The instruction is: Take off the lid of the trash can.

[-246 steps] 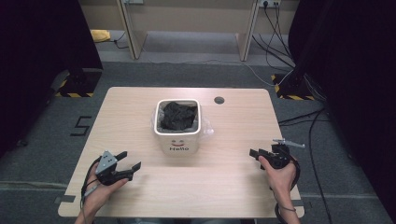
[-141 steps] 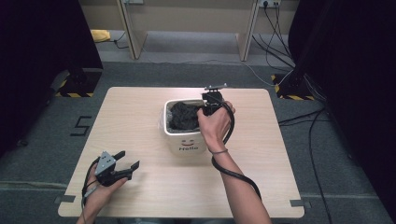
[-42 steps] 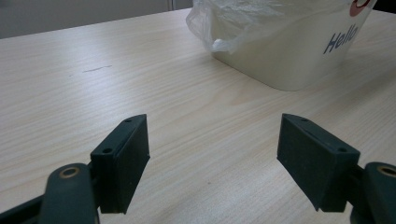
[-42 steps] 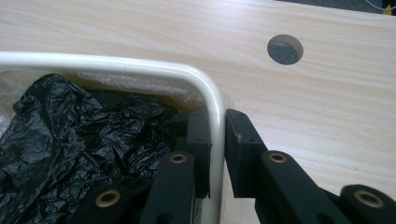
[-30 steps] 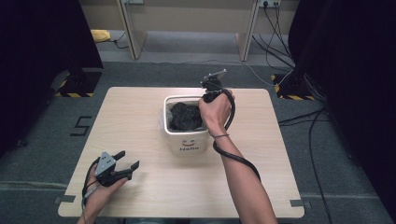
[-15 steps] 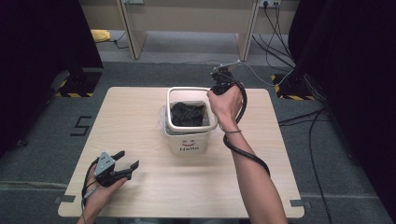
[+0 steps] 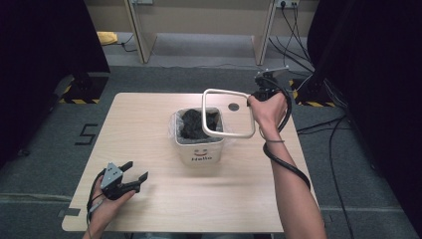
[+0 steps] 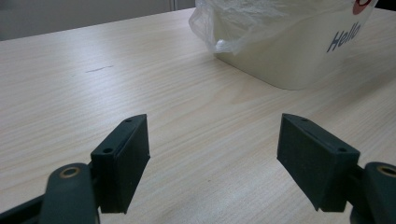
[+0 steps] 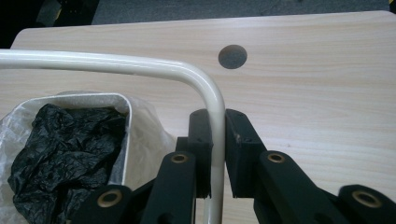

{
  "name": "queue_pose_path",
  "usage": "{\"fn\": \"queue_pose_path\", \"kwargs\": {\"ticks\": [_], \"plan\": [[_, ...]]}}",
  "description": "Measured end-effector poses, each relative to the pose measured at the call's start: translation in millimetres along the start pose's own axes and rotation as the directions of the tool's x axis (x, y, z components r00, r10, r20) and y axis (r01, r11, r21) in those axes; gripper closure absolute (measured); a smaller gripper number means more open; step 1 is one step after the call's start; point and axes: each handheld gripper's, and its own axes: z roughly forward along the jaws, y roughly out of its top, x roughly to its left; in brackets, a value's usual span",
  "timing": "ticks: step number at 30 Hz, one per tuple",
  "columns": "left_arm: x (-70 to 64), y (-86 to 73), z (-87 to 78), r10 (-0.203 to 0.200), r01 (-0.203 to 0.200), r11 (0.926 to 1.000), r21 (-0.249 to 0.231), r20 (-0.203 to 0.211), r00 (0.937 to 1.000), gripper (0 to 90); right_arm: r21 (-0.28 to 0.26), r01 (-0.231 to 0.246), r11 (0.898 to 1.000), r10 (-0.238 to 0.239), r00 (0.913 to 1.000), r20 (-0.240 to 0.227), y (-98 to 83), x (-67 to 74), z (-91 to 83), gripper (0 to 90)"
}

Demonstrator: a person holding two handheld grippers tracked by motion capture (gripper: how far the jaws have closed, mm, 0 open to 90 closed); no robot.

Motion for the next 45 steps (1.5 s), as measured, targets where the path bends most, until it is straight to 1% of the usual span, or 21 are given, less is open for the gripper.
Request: {"fn": "queue_pose_path", "kwargs": {"ticks": [1, 2, 7, 11, 12, 13, 17, 19, 21, 22, 23, 25, 26, 27, 32, 34, 40, 44, 45], "plan": [[0.0, 0.0, 0.0, 0.0, 0.0, 1.0, 0.0, 0.0, 1.0, 24.8, 0.0, 0.0, 1.0, 0.0, 1.0, 0.0, 0.0, 0.0, 0.0, 81.7], [0.2, -0.1, -0.4, -0.001, 0.001, 1.0, -0.003, 0.0, 1.0, 24.8, 0.0, -0.004, 1.0, 0.004, 1.0, -0.002, 0.0, -5.0, -2.4, 81.6], [0.9, -0.8, -2.0, -0.013, 0.013, 0.9999, -0.011, 0.001, 0.9999, 24.7, 0.001, -0.021, 1.0, 0.02, 0.9996, 0.019, -2.4, -20.4, -6.0, 81.6], [0.1, -0.7, -1.6, -0.005, 0.005, 1.0, -0.008, -0.002, 1.0, 24.7, 0.002, -0.037, 0.999, 0.037, 0.9988, 0.032, -4.7, -32.9, -7.4, 81.6], [0.1, -0.7, -1.6, -0.005, 0.005, 1.0, -0.008, -0.002, 1.0, 24.7, 0.002, -0.037, 0.999, 0.037, 0.9988, 0.032, -4.7, -32.9, -7.4, 81.6], [0.0, -0.6, -1.5, -0.005, 0.005, 1.0, -0.006, -0.003, 1.0, 24.8, 0.002, -0.039, 0.999, 0.039, 0.9985, 0.038, -5.7, -38.6, -8.6, 81.6], [0.3, -0.4, -1.2, -0.008, 0.008, 1.0, -0.002, -0.006, 0.9999, 24.8, -0.006, -0.046, 0.999, 0.047, 0.9976, 0.051, -6.7, -48.4, -13.5, 81.6], [0.4, -0.5, -1.3, -0.009, 0.009, 1.0, -0.002, -0.007, 0.9999, 24.8, -0.007, -0.048, 0.999, 0.048, 0.9972, 0.057, -7.0, -50.6, -14.7, 81.6], [0.7, -0.5, -1.0, -0.015, 0.014, 0.9999, -0.004, -0.006, 0.9999, 24.8, -0.007, -0.052, 0.999, 0.052, 0.9965, 0.065, -8.6, -56.9, -17.2, 81.6], [0.9, -0.4, -0.8, -0.016, 0.016, 0.9999, -0.002, -0.006, 0.9999, 24.8, -0.008, -0.06, 0.998, 0.061, 0.996, 0.066, -9.2, -58.6, -17.8, 81.6], [0.9, -0.4, -0.8, -0.016, 0.016, 0.9999, -0.002, -0.006, 0.9999, 24.8, -0.008, -0.06, 0.998, 0.061, 0.996, 0.066, -9.2, -58.6, -17.8, 81.6], [1.2, -0.2, -0.3, -0.019, 0.019, 0.9998, 0.002, -0.004, 0.9998, 24.8, -0.004, -0.061, 0.998, 0.061, 0.9956, 0.07, -11.7, -64.3, -17.9, 81.6], [1.2, -0.2, -0.3, -0.019, 0.019, 0.9998, 0.002, -0.004, 0.9998, 24.8, -0.004, -0.061, 0.998, 0.061, 0.9956, 0.07, -11.7, -64.3, -17.9, 81.6], [1.4, -0.1, -0.1, -0.018, 0.018, 0.9998, 0.004, -0.002, 0.9998, 24.8, -0.005, -0.07, 0.998, 0.071, 0.9949, 0.072, -14.0, -68.3, -18.0, 81.6], [1.2, 0.2, 0.5, -0.013, 0.012, 0.9999, 0.005, 0.002, 0.9999, 24.8, 0.001, -0.087, 0.996, 0.087, 0.9928, 0.082, -19.1, -80.7, -16.1, 81.6], [0.3, -0.2, -0.2, -0.008, 0.008, 1.0, -0.003, -0.001, 1.0, 24.8, 0.002, -0.09, 0.996, 0.089, 0.9922, 0.087, -20.5, -85.1, -15.9, 81.6], [-1.2, -1.0, -2.6, 0.0, 0.0, 1.0, 0.0, -0.005, 1.0, 24.8, 0.005, -0.101, 0.995, 0.1, 0.9899, 0.1, -20.6, -98.9, -14.5, 81.6], [-1.4, -0.8, -1.9, -0.003, 0.003, 1.0, 0.005, -0.01, 0.9999, 24.8, 0.011, -0.102, 0.995, 0.101, 0.9895, 0.103, -23.0, -104.4, -11.8, 81.6], [-1.4, -0.8, -1.9, -0.003, 0.003, 1.0, 0.005, -0.01, 0.9999, 24.8, 0.015, -0.106, 0.994, 0.104, 0.9886, 0.109, -24.7, -107.6, -10.0, 81.6]]}}
